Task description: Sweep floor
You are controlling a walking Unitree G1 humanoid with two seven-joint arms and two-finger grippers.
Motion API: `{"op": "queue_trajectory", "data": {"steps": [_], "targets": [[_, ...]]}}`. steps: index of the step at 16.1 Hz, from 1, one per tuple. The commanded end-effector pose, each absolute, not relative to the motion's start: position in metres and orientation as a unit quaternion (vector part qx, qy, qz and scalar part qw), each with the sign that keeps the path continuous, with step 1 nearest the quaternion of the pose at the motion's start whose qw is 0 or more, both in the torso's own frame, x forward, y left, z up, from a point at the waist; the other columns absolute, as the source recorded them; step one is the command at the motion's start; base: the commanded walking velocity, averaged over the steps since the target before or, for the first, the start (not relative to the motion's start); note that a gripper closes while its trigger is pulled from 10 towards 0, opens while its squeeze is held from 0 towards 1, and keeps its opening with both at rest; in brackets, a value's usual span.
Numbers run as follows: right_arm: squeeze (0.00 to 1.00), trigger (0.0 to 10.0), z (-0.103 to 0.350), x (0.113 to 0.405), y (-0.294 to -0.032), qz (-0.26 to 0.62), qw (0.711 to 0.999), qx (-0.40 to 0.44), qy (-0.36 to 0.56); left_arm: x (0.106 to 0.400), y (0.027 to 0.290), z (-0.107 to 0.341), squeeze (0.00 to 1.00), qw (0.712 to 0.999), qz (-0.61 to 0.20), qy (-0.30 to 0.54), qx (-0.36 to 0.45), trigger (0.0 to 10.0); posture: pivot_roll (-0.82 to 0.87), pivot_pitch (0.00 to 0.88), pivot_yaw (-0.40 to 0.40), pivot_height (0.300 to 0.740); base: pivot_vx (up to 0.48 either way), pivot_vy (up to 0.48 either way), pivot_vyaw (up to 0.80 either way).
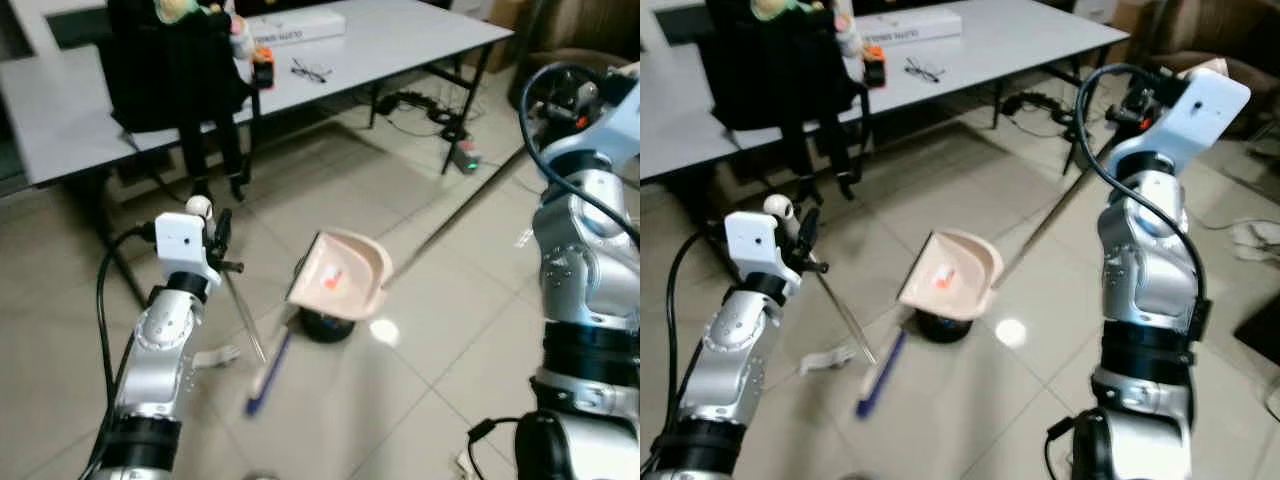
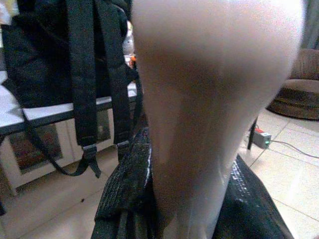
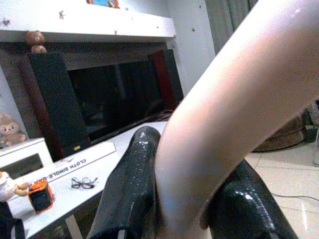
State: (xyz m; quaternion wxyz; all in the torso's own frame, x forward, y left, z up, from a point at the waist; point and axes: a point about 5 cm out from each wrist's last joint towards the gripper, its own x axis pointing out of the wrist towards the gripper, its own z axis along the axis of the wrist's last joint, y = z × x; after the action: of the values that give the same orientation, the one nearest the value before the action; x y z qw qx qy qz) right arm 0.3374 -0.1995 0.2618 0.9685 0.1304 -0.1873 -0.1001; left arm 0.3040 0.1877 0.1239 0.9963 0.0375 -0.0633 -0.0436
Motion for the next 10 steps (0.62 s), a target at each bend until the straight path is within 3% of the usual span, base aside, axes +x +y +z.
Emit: {"op": "queue_trajectory", "data": {"steps": [1, 5, 6, 7, 8, 10], "targets": [[0.00, 10.0, 0.274, 0.329, -0.203, -0.101, 0.960, 0.141, -0.221, 0.307, 0.183, 0.133, 0.00, 0.994, -0.061, -0.082, 0.048, 10.0, -0.03, 0.000, 0.042, 0.740, 0.364, 0.000, 0.00], [0.00, 10.0, 0.274, 0.329, -0.203, -0.101, 0.960, 0.141, -0.221, 0.307, 0.183, 0.133, 0.00, 0.994, -0.061, -0.082, 0.048, 10.0, -0.03, 0.000, 0.042, 0.740, 0.364, 0.000, 0.00], [0.00, 10.0, 0.275, 0.327, -0.206, -0.106, 0.958, 0.140, -0.226, 0.307, 0.182, 0.133, 0.00, 0.993, -0.067, -0.083, 0.046, 10.0, -0.03, 0.000, 0.050, 0.740, 0.000, 0.000, 0.00], [0.00, 10.0, 0.282, 0.318, -0.224, -0.143, 0.955, 0.099, -0.240, 0.309, 0.177, 0.131, 0.00, 0.992, -0.091, -0.073, 0.041, 10.0, -0.05, 0.000, 0.078, 0.740, 0.000, 0.000, 0.00], [0.00, 10.0, 0.283, 0.313, -0.238, -0.190, 0.954, 0.031, -0.231, 0.308, 0.172, 0.126, 0.00, 0.991, -0.118, -0.060, 0.036, 10.0, -0.05, 0.000, 0.081, 0.740, 0.000, 0.000, -0.80], [0.00, 10.0, 0.281, 0.307, -0.252, -0.233, 0.945, 0.004, -0.230, 0.304, 0.165, 0.120, 0.00, 0.985, -0.164, -0.043, 0.033, 10.0, -0.05, 0.000, 0.084, 0.740, 0.000, 0.000, -0.80]]}}
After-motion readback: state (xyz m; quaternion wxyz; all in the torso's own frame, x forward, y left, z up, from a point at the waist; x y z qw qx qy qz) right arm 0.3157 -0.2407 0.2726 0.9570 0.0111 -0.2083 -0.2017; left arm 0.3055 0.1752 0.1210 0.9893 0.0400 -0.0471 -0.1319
